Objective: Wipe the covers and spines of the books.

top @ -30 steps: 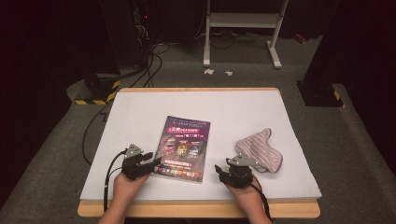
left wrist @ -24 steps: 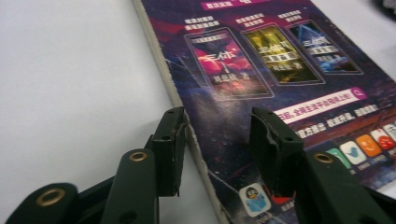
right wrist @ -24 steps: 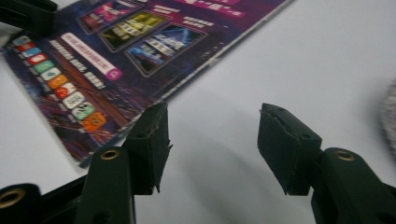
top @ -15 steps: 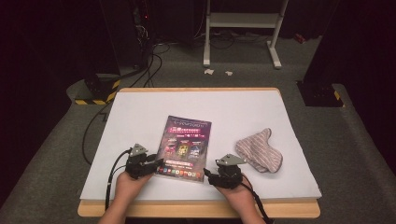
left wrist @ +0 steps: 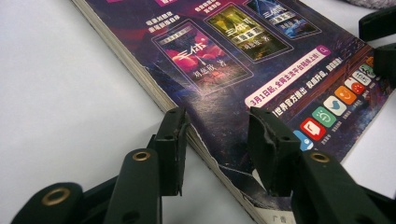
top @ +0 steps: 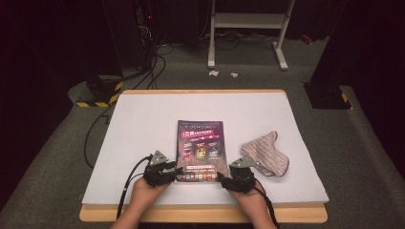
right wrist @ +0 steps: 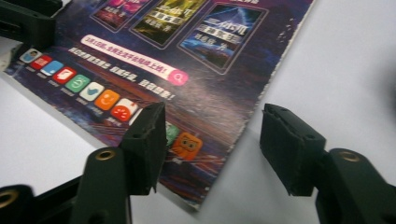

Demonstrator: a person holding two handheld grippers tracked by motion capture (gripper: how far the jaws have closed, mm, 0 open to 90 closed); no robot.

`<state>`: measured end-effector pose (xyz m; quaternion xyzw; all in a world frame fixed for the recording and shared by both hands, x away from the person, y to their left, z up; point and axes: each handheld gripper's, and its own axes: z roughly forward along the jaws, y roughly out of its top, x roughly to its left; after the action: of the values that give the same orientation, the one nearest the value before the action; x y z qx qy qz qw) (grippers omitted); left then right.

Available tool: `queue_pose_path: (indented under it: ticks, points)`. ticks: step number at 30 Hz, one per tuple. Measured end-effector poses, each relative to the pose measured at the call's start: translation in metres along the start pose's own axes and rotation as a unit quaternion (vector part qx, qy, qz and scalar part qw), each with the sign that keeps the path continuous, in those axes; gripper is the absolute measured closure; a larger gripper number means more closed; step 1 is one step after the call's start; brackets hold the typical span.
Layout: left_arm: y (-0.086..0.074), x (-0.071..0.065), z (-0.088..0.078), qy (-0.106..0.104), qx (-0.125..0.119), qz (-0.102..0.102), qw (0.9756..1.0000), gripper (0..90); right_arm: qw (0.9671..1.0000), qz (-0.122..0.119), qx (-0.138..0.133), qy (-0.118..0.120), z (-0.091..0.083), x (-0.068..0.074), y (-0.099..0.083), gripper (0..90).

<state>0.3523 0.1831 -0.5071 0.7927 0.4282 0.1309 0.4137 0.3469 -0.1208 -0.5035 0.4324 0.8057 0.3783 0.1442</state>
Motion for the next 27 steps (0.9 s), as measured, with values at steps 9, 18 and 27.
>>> queue_pose_path:
  ticks: [9,18,27]
  points:
    - [0.003,-0.012,0.005,0.005,0.001,0.019,0.9998,58.1,0.9999,0.01,0.0,0.0,-0.007,-0.004,-0.006,43.8]
    - [0.001,0.002,-0.013,0.034,-0.051,0.032,0.9976,51.9,0.9988,-0.01,-0.045,-0.019,-0.025,-0.008,-0.001,41.8]
    - [-0.015,0.041,-0.049,0.078,-0.111,0.003,0.9908,39.6,0.9916,0.001,-0.105,-0.076,-0.061,-0.042,0.012,42.5]
